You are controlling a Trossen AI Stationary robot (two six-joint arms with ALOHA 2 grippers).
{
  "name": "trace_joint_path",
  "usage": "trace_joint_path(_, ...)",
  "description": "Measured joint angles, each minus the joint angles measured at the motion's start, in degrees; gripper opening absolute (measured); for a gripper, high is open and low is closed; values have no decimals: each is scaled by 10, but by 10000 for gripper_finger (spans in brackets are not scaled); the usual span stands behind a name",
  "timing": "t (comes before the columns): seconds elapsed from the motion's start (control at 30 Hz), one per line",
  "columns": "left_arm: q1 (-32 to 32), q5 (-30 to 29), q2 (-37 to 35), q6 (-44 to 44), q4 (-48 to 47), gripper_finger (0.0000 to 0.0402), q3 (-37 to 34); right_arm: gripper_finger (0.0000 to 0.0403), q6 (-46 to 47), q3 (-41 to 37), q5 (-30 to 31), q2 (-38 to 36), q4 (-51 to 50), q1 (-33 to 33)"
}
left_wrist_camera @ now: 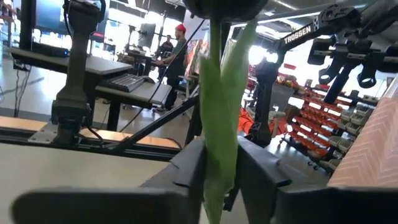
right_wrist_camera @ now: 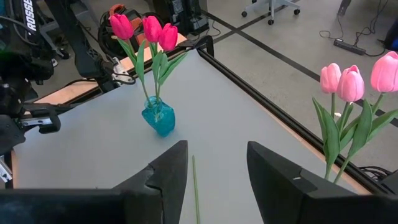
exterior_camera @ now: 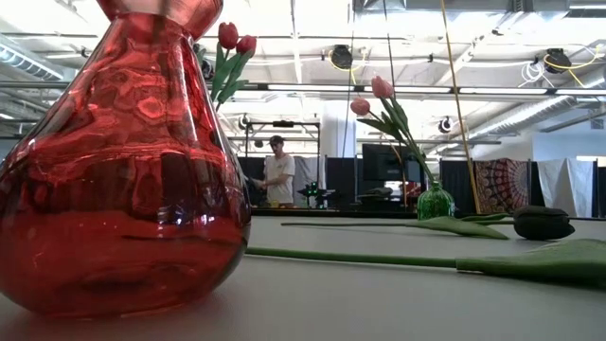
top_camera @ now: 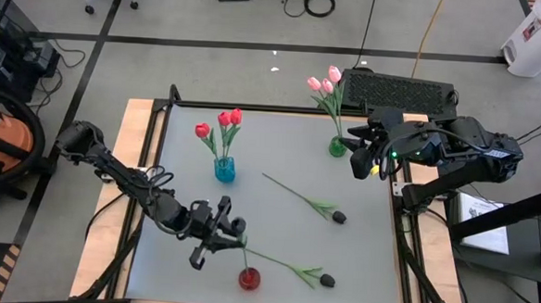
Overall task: Sort flowers into vase by color
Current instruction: Put the top left black flower into the red vase
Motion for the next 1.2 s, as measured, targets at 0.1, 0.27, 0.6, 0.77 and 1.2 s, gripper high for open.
trace_joint_path(0.1,0,1,0,-16,0,122,0,157,0,0,0,0,0,0)
trace_joint_path(0.27,-3,1,0,-16,0,162,0,157,0,0,0,0,0,0)
trace_joint_path(0.6,-14,-17,0,-60,-3,240,0,157,0,0,0,0,0,0)
trace_joint_path(0.77,-26,-39,0,-75,-6,281,0,157,0,0,0,0,0,0)
trace_joint_path(1.2,-45,-75,-33,-39,-1,293,0,157,0,0,0,0,0,0)
